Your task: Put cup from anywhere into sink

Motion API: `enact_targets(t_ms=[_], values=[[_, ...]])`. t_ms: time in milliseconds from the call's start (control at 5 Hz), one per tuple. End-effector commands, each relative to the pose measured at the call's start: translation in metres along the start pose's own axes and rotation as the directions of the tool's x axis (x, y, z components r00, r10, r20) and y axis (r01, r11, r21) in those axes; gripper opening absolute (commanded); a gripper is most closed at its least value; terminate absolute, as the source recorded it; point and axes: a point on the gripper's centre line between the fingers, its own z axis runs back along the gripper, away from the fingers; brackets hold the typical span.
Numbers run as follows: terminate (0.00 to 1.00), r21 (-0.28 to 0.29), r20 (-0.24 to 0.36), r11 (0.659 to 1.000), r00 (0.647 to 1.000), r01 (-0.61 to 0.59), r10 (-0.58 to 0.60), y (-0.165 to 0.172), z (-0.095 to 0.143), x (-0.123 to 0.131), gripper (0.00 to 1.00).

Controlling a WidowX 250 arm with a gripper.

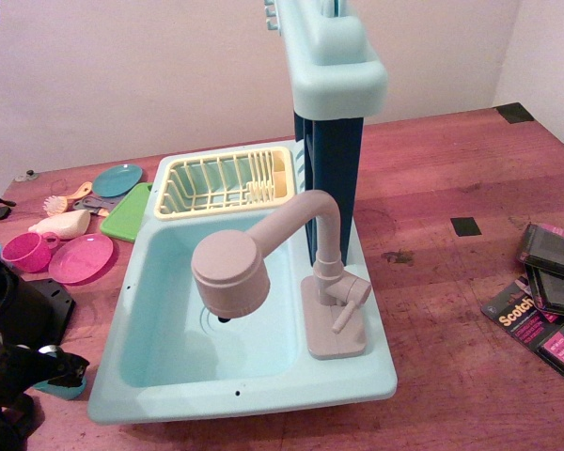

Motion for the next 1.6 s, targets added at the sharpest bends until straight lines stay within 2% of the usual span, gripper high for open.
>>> enact_targets(t_ms=[0, 800, 1000, 1400], values=[[0.00, 0.000, 0.000, 1.000, 1.000, 0.000, 0.000, 0.000, 0.000, 0.000, 1.00], [0.00, 0.004, 0.052, 0.998, 0.997, 0.062, -0.062, 0.015, -0.023, 0.017, 1.00], [0.00, -0.008, 0.054, 0.998, 0.997, 0.060, -0.059, 0.014, -0.025, 0.017, 0.00], [0.00, 0.012, 0.039, 0.998, 0.997, 0.069, -0.070, 0.017, -0.023, 0.010, 0.00]])
